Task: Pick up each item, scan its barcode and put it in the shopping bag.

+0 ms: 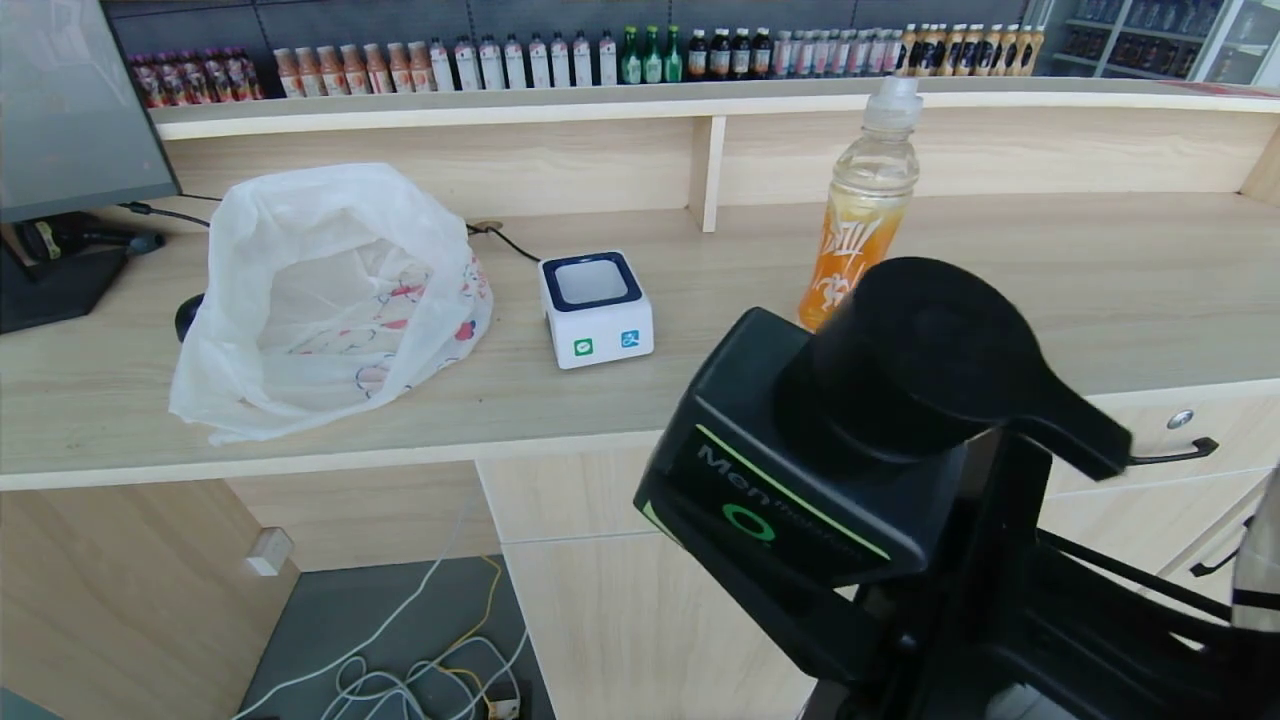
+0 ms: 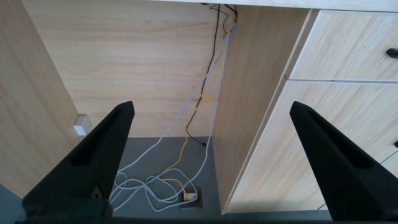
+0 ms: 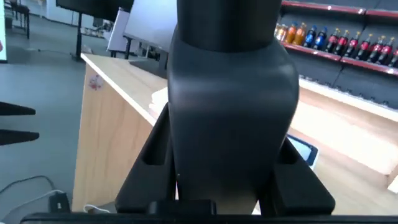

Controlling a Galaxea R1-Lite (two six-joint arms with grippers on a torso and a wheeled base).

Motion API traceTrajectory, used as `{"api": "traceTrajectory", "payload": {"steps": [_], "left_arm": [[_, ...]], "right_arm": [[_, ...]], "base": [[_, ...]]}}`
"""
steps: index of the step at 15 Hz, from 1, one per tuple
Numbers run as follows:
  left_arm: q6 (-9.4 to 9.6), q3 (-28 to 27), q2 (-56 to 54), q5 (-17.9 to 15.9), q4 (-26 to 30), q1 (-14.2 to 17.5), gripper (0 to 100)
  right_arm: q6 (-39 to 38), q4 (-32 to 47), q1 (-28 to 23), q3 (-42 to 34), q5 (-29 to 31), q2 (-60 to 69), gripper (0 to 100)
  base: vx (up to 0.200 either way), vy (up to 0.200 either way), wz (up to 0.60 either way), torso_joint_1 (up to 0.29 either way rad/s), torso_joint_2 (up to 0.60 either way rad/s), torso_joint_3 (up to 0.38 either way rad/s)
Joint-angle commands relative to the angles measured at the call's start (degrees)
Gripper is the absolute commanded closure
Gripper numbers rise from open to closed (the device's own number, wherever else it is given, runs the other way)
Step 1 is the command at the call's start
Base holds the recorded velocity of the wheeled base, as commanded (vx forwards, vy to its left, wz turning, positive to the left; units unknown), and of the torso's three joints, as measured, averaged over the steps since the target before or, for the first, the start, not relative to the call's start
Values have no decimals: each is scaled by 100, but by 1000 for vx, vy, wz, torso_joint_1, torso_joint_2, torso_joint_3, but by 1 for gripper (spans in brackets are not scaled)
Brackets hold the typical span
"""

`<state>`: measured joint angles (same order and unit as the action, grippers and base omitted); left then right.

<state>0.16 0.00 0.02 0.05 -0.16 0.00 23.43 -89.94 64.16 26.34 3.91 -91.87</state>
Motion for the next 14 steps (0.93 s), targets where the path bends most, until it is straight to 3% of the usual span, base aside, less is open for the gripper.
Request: {"api": "traceTrajectory", "payload": {"steps": [1, 5, 9, 12, 14], "left_arm": [[2, 0, -2, 4, -2, 0, 0], [2, 0, -2, 4, -2, 0, 0], [2, 0, -2, -5, -2, 0, 0], [2, 0, -2, -5, -2, 0, 0], [2, 0, -2, 4, -2, 0, 0]], "right_arm": [[-225, -6, -9, -42, 110, 20, 100], [-1350, -6, -88, -323, 602, 73, 100], [-1912, -6, -765, -340, 936, 73, 100], [-1904, -6, -1353, 301, 989, -138, 100], [-1904, -6, -1450, 574, 1305, -244, 100]], "base": [[0, 0, 0, 0, 0, 0], [0, 0, 0, 0, 0, 0], [0, 0, 0, 0, 0, 0], [0, 0, 0, 0, 0, 0], [0, 0, 0, 0, 0, 0]]}}
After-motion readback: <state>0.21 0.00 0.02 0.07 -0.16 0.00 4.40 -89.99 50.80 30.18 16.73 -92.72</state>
